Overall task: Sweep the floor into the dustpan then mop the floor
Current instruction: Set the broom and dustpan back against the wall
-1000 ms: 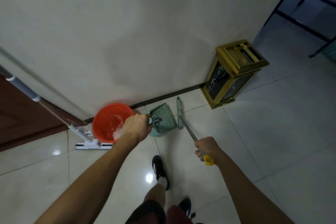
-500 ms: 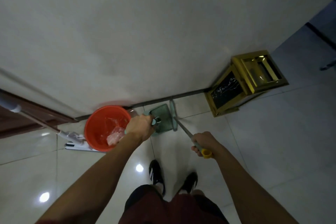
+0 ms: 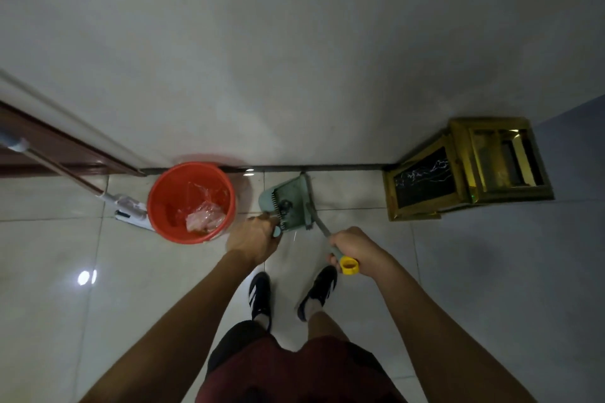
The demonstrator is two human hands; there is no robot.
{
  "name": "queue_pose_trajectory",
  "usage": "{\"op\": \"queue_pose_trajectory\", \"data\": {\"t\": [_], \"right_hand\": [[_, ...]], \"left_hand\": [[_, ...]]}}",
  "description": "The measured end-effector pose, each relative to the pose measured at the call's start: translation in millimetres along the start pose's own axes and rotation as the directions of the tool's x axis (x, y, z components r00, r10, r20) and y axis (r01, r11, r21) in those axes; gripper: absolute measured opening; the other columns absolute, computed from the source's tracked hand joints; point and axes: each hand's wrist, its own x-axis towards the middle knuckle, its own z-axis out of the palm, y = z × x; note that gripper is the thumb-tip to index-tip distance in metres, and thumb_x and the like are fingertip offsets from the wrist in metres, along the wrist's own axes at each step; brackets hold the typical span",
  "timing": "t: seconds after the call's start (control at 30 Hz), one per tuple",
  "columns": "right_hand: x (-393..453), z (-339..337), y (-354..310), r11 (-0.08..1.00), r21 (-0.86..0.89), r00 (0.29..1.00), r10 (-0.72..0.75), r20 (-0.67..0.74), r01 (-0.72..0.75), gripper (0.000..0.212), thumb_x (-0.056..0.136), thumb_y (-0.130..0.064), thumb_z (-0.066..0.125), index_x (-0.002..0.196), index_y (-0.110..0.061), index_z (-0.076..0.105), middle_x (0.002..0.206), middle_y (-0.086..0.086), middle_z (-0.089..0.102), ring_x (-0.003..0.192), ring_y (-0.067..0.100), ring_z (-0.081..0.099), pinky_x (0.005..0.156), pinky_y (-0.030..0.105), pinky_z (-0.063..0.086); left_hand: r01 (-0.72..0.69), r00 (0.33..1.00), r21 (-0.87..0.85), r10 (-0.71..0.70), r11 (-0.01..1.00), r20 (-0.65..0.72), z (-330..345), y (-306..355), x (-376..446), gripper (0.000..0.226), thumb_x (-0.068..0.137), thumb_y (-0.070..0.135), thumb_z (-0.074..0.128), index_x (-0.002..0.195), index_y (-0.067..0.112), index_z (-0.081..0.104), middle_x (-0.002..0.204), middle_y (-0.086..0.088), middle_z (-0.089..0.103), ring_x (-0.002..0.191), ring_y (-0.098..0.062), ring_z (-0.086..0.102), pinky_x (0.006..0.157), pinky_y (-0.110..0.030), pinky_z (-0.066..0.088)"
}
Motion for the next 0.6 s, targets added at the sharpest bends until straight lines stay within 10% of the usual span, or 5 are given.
{"op": "queue_pose_trajectory", "data": {"t": [0.27, 0.6], "right_hand": [[-9, -5, -3, 0.994, -0.087, 0.99, -0.05, 0.132, 0.062, 0.009, 0.093, -0.006, 0.054, 0.086, -0.001, 0.057, 0.065, 0.014, 0.06, 0.05, 0.019, 0.062, 0.048, 0.026, 0.048], [-20, 19, 29, 0.975, -0.167, 0.972, -0.11, 0.206, 0.146, 0.019, 0.091, -0.02, 0.06, 0.099, -0.005, 0.068, 0.094, 0.02, 0.072, 0.091, 0.032, 0.073, 0.065, 0.038, 0.061]], "left_hand": [[0.061, 0.993, -0.096, -0.051, 0.993, 0.106, 20, 36, -14, 0.045, 0.091, 0.046, 0.051, 0.129, 0.024, 0.06, 0.131, 0.001, 0.052, 0.108, -0.026, 0.061, 0.08, -0.041, 0.056], [0.089, 0.981, -0.178, -0.055, 0.98, 0.188, 44, 65, -28, 0.042, 0.088, 0.035, 0.06, 0.127, 0.021, 0.052, 0.126, -0.002, 0.058, 0.102, -0.028, 0.065, 0.076, -0.039, 0.053]]}}
